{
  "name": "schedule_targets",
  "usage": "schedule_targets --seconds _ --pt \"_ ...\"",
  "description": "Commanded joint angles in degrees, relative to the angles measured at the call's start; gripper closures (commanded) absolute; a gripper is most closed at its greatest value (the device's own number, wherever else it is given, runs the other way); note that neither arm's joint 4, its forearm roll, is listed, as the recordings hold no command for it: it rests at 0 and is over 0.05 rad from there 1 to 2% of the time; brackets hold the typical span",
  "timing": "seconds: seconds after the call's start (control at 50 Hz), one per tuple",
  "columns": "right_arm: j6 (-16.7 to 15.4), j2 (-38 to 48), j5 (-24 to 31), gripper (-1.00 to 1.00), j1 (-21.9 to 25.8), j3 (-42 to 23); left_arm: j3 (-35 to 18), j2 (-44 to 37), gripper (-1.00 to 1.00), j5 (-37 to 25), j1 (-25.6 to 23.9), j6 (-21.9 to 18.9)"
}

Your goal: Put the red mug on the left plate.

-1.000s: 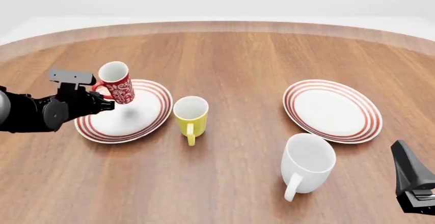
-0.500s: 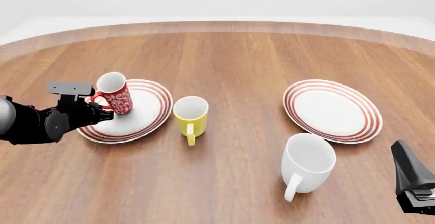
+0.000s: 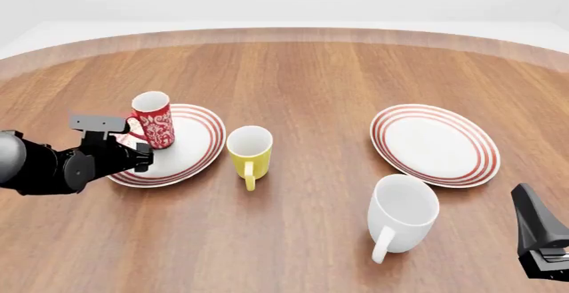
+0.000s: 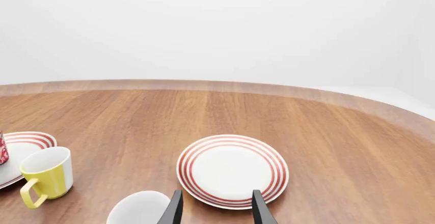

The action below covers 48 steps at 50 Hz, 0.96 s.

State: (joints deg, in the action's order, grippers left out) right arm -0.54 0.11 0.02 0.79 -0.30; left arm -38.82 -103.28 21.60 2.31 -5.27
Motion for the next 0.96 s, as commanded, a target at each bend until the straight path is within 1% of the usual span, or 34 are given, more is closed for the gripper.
schedule_targets --seconds 0.02,0.08,0.1,0.12,0.16,0.2,0.22,0.24,0.28,0.34,0.36,0.42,0.52,0.54,0.56,0.58,0.62,0.66,0.7,0.72,0.74,0.78,0.82,0.84,0.88,0.94,0.96 --pt "0.00 -0.01 0.00 -1.00 0.00 0.01 2.15 0.91 -1.00 -0.04 -0.47 0.33" --pt "0.01 -0.01 0.01 -1.00 0.00 0.01 3.55 2.86 -1.00 -0.42 -1.06 0.52" --pt "0.01 -0.01 0.01 -1.00 0.00 0.01 4.94 5.23 -1.00 -1.12 -2.12 0.99" --pt "0.01 -0.01 0.01 -1.00 0.00 0.01 4.96 5.26 -1.00 -1.14 -2.12 0.99" --pt "0.01 -0.01 0.00 -1.00 0.00 0.01 7.19 10.07 -1.00 -2.58 -3.43 1.32" --pt "0.01 -0.01 0.00 -1.00 0.00 0.01 7.19 10.07 -1.00 -2.58 -3.43 1.32" --pt "0.01 0.00 0.01 -1.00 0.00 0.00 10.08 16.96 -1.00 -4.73 -4.97 1.24" --pt "0.01 0.00 0.01 -1.00 0.00 0.00 10.74 19.10 -1.00 -5.58 -5.53 1.86" --pt "0.00 0.00 0.00 -1.00 0.00 0.00 11.54 21.94 -1.00 -6.74 -5.91 1.61" --pt "0.00 0.00 0.00 -1.00 0.00 0.00 11.54 21.96 -1.00 -6.76 -5.91 1.61" --pt "0.00 0.00 0.00 -1.00 0.00 0.00 13.03 29.80 -1.00 -9.93 -6.54 1.89" --pt "0.00 0.02 0.00 -1.00 0.01 -0.01 13.93 32.23 -1.00 -10.74 -6.98 2.19" --pt "0.01 0.03 -0.01 -1.00 0.01 -0.01 16.52 39.87 -1.00 -13.39 -7.18 3.20" --pt "0.00 0.03 -0.01 -1.00 0.01 -0.02 16.99 41.92 -1.00 -14.42 -7.45 3.47" --pt "0.00 0.04 -0.01 -1.00 0.01 -0.02 17.62 46.46 -1.00 -17.08 -7.78 4.11" --pt "0.02 0.04 -0.01 -1.00 0.01 -0.02 17.77 47.72 -1.00 -17.81 -7.49 3.69" --pt "0.02 0.03 -0.01 -1.00 0.01 -0.02 17.95 53.02 -1.00 -20.64 -6.95 4.99" --pt "-0.01 0.03 -0.01 -1.00 0.00 -0.02 18.36 56.37 -1.00 -22.50 -6.78 5.52" --pt "0.01 0.03 -0.02 -1.00 -0.01 -0.02 18.82 60.01 -1.00 -24.20 -5.17 4.01" --pt "0.01 0.03 -0.01 -1.00 0.00 -0.02 18.81 61.47 -1.00 -25.33 -5.13 3.72" --pt "0.02 0.03 -0.02 -1.00 0.01 -0.02 18.31 64.90 -1.00 -27.71 -4.63 4.67" --pt "0.01 0.03 -0.01 -1.00 0.01 -0.02 17.68 67.64 -1.00 -29.92 -3.62 4.81" --pt "0.02 0.03 -0.01 -1.00 0.01 -0.02 17.34 72.73 -1.00 -34.06 -3.89 5.91" --pt "0.01 0.03 -0.01 -1.00 0.00 -0.02 17.15 74.03 -1.00 -35.11 -3.59 5.99" --pt "-0.01 0.03 -0.02 -1.00 0.01 -0.02 15.91 80.19 -1.00 -40.28 -2.91 6.08" --pt "0.02 0.04 0.00 -1.00 0.01 -0.02 14.29 84.31 -1.00 -44.68 -2.32 6.44" --pt "0.02 0.04 0.00 -1.00 0.01 -0.02 14.29 84.31 -1.00 -44.68 -2.32 6.44"
